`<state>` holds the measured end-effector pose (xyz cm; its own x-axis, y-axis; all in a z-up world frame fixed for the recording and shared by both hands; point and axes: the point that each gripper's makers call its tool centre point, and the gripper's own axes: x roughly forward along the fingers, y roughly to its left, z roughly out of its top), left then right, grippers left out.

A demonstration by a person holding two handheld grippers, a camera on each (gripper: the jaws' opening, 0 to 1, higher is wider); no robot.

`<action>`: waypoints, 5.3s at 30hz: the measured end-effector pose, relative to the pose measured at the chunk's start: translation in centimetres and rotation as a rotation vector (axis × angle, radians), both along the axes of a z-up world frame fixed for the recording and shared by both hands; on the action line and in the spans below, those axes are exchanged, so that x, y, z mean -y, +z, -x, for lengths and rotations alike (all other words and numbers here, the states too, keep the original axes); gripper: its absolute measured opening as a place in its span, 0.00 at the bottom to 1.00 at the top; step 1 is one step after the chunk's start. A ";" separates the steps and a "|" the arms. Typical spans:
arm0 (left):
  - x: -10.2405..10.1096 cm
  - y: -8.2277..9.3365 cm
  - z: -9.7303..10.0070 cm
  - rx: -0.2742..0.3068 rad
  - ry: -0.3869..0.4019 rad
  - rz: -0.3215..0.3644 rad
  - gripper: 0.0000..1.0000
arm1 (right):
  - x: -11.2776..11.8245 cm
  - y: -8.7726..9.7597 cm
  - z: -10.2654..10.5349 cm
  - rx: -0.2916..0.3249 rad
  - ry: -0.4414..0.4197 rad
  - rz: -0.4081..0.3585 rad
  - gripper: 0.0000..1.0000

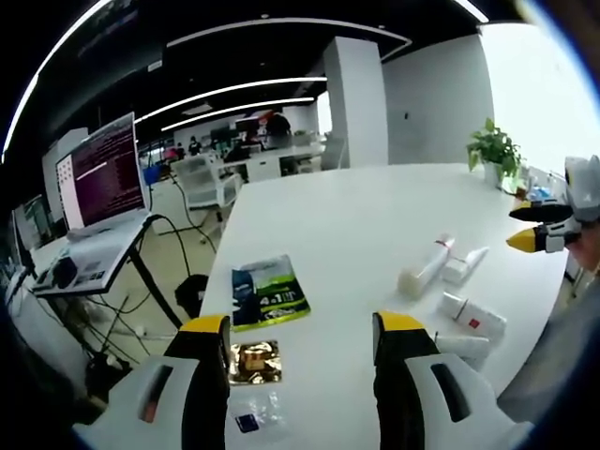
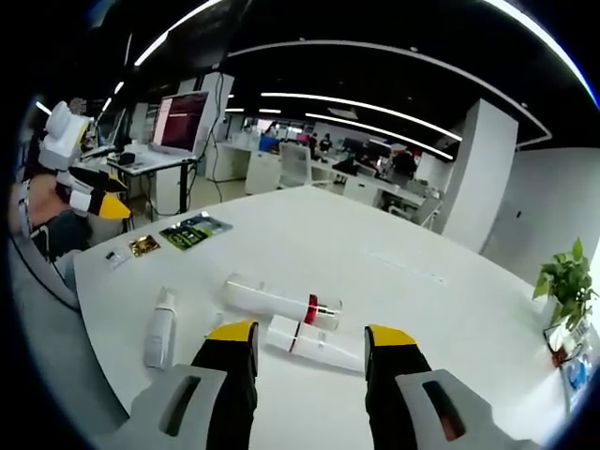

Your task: Arrange the skincare products in the storage area until every visible bottle or jar stands upright without overlapping.

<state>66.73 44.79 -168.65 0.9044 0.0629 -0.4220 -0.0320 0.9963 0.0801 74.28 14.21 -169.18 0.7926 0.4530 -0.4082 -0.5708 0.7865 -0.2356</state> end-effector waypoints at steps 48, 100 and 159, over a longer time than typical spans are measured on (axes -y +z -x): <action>1.2 -0.5 -0.1 -0.033 -0.057 -0.077 0.56 | 0.0 -0.4 -0.1 -0.007 0.008 0.001 0.42; 3.4 1.1 -2.0 -0.019 -0.156 -0.077 0.56 | 0.4 0.2 -0.2 0.029 -0.002 0.014 0.42; 17.8 -12.1 -13.3 -0.585 -0.908 -0.236 0.26 | -0.1 -0.9 -0.1 -0.014 0.020 0.016 0.41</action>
<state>80.08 26.98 -180.76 0.3192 -0.3882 -0.8645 0.8085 0.5875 0.0347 74.38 14.27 -170.13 0.7775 0.4619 -0.4267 -0.5897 0.7712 -0.2397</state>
